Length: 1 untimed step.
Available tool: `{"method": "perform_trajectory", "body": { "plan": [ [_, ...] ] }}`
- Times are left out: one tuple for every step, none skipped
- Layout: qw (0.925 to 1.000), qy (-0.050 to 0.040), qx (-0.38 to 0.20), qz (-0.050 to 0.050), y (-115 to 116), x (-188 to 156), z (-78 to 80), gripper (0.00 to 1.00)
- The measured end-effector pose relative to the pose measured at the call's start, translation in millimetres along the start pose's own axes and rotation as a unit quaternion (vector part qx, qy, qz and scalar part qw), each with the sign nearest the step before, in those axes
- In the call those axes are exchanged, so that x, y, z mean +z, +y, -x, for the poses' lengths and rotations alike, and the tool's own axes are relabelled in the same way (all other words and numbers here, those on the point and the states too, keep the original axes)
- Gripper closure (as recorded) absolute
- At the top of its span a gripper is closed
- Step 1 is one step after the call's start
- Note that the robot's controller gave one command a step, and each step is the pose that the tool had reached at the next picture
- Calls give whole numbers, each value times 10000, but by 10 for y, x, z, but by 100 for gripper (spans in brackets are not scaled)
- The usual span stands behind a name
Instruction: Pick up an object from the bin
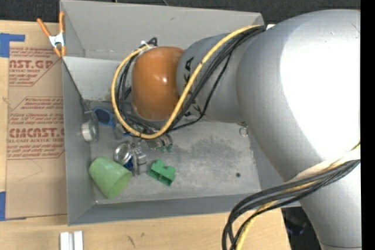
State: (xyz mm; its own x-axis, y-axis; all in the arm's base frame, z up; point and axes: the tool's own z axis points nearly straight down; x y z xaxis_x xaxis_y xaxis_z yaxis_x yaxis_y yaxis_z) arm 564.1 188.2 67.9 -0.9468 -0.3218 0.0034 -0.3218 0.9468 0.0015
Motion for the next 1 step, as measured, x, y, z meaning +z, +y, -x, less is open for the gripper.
{"method": "perform_trajectory", "body": {
  "plan": [
    [10000,-25,12,0,-12,-21,15,100]
  ]
}}
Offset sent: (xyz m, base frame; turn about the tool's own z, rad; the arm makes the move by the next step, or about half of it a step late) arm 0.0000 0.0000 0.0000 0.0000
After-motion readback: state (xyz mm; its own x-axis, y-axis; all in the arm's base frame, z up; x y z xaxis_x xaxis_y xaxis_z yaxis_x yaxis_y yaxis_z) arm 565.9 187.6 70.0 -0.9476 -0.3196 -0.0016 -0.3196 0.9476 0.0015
